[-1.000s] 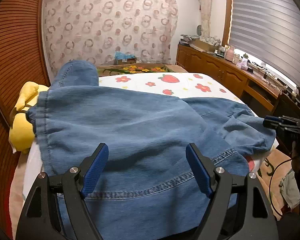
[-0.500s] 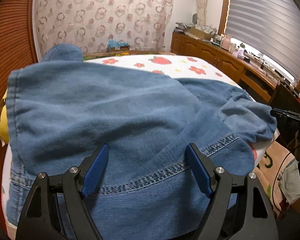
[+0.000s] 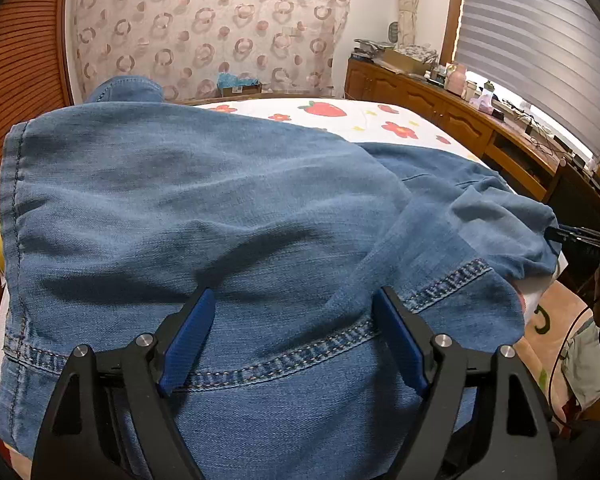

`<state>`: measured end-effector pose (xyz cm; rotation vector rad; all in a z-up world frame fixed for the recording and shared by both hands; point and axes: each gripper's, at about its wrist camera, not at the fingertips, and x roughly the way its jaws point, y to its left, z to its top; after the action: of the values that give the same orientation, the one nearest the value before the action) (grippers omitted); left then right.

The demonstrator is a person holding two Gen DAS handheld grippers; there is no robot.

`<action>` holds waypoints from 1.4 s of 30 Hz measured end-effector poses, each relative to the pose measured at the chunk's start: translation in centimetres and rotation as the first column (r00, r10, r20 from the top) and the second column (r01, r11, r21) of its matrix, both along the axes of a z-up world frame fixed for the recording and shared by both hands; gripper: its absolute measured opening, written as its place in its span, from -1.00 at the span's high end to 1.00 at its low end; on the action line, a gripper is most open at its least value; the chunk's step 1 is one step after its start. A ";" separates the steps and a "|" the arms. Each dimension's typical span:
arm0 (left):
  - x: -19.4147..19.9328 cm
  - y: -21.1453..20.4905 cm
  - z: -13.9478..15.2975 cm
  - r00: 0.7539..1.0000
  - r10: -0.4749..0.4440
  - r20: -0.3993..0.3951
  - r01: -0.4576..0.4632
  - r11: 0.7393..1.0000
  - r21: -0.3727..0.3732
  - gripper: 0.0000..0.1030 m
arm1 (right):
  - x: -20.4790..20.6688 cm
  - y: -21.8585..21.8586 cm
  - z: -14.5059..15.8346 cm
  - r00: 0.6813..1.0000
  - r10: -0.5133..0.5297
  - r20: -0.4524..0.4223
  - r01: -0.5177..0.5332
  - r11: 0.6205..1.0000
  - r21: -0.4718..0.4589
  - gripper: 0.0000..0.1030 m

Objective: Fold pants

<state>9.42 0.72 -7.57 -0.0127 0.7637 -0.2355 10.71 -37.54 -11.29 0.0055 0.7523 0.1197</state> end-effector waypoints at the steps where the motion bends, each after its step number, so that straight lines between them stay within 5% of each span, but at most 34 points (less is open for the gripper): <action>1: 0.0 0.0 0.0 1.000 0.000 0.000 0.000 1.000 -0.001 -0.60 | 0.0 0.0 0.0 1.000 0.002 0.001 -0.002 1.000 -0.003 0.18; 6: 0.0 0.0 0.0 1.000 0.001 0.000 -0.001 1.000 -0.004 -0.60 | 0.1 -0.3 -0.2 1.000 0.010 0.001 -0.010 1.000 -0.004 0.20; 8: 0.0 0.0 0.0 1.000 0.001 -0.001 -0.001 1.000 -0.007 -0.60 | -0.1 -0.3 -0.2 0.999 0.035 0.004 -0.035 0.999 0.006 0.63; 12: -0.2 0.3 0.5 1.000 0.002 -0.009 -0.002 1.000 -0.028 -0.60 | -0.6 -0.2 0.9 0.997 0.056 0.044 -0.058 0.997 0.046 0.67; 20: -1.4 1.1 2.8 0.999 0.023 0.044 -0.021 0.999 -0.040 -0.60 | -1.0 0.8 8.0 0.966 0.145 0.215 -0.165 0.983 0.077 0.75; 26: -2.8 2.7 4.6 0.995 0.048 0.090 -0.045 0.998 -0.040 -0.60 | -0.4 5.2 14.1 0.904 0.274 0.330 -0.302 0.953 0.036 0.76; 30: -4.0 4.4 5.6 0.990 0.074 0.118 -0.069 0.997 -0.043 -0.60 | -0.4 10.3 17.7 0.833 0.400 0.383 -0.430 0.903 -0.008 0.77; 36: -5.5 7.2 6.5 0.981 0.126 0.147 -0.120 0.992 -0.050 -0.60 | 0.2 18.0 19.4 0.724 0.578 0.378 -0.601 0.797 -0.067 0.77; 42: -6.2 9.2 6.3 0.977 0.159 0.143 -0.152 0.987 -0.053 -0.60 | 2.6 22.0 18.3 0.679 0.668 0.303 -0.689 0.723 -0.050 0.76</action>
<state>3.22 9.88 -1.28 -0.0936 0.6074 -0.1019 13.35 -15.54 6.99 -0.2305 0.4043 0.8542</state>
